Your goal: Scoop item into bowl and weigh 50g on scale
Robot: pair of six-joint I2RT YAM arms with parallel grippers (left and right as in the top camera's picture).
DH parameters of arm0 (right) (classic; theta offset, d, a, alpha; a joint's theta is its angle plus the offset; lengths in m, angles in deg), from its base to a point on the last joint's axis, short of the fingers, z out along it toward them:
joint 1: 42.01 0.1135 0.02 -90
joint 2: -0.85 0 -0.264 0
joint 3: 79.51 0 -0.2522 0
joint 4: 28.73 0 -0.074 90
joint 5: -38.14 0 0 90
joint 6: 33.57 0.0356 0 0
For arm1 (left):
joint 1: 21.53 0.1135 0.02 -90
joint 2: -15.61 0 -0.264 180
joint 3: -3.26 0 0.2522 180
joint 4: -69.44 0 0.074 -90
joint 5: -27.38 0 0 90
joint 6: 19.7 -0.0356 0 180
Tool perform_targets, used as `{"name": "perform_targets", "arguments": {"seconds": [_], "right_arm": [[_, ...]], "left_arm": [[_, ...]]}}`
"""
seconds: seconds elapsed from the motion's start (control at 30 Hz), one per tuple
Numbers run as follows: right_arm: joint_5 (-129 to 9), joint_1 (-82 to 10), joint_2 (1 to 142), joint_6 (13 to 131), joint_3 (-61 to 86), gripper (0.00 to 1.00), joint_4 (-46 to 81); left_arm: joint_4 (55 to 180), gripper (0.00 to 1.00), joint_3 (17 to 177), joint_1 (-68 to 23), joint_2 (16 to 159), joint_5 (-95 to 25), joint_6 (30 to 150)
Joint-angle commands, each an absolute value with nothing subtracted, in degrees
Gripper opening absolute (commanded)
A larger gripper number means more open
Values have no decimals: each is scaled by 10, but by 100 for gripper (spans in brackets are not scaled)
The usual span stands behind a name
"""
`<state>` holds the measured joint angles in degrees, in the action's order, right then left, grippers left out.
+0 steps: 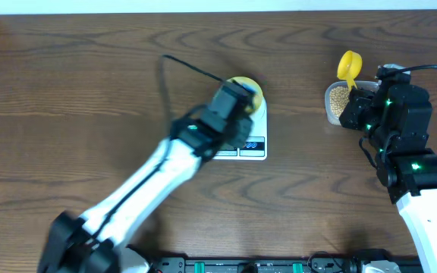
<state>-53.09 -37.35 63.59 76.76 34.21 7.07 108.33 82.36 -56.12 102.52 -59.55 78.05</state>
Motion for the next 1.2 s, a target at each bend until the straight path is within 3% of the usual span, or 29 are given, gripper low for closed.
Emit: {"name": "perform_targets", "arguments": {"seconds": [0.0,0.07,0.27,0.37,0.43,0.73,1.17], "right_arm": [[-522,-377,634,761,332,1,71],[-522,-379,634,761,332,1,71],[-522,-395,634,752,332,1,72],[-522,-403,634,712,332,1,78],[-517,-406,634,688,332,1,87],[-388,-410,634,681,332,1,153],[-385,-448,634,682,332,1,150]], "left_arm": [[1094,24,826,-491,981,-603,832],[1111,40,826,-451,965,-603,831],[1181,46,826,-361,959,-603,831],[1199,70,825,-340,961,-603,831],[1199,98,822,-332,961,-603,831],[1201,98,821,-328,961,-603,831],[1202,98,821,-328,961,-603,831]]}}
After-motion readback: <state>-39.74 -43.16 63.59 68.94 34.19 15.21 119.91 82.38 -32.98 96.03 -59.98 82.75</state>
